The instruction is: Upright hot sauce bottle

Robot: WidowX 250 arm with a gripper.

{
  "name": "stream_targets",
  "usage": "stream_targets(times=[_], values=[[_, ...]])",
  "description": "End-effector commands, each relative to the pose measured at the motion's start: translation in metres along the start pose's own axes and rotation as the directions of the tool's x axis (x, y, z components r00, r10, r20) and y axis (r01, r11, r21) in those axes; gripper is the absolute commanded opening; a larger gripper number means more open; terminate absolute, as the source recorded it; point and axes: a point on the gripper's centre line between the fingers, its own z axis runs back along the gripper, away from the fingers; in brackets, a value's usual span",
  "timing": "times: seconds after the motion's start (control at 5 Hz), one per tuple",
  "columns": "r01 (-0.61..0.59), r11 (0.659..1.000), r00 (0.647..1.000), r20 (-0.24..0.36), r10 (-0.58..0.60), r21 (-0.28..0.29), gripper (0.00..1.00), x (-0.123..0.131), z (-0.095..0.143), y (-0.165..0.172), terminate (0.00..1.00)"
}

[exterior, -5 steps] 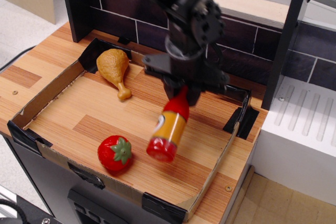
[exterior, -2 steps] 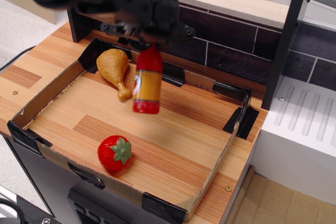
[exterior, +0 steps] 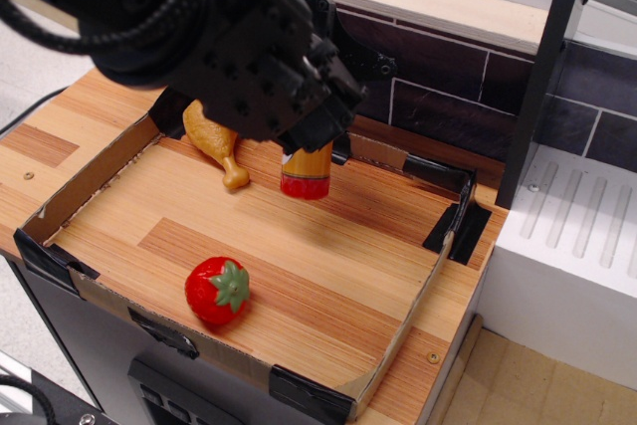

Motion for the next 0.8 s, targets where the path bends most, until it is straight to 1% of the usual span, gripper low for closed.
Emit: stream_targets(times=[0.0, 0.2, 0.4, 0.6], values=[[-0.022, 1.000, 0.976, 0.217, 0.022, -0.002, 0.00, -0.004, 0.004, -0.006, 0.00], [-0.049, 0.999, 0.953, 0.300, 0.051, -0.014, 0.00, -0.011, 0.004, -0.011, 0.00], [-0.045, 0.999, 0.932, 0.360, 0.050, -0.022, 0.00, -0.019, 0.005, -0.018, 0.00], [-0.073, 0.996, 0.921, 0.380, 0.084, -0.043, 0.00, -0.025, 0.007, -0.020, 0.00]])
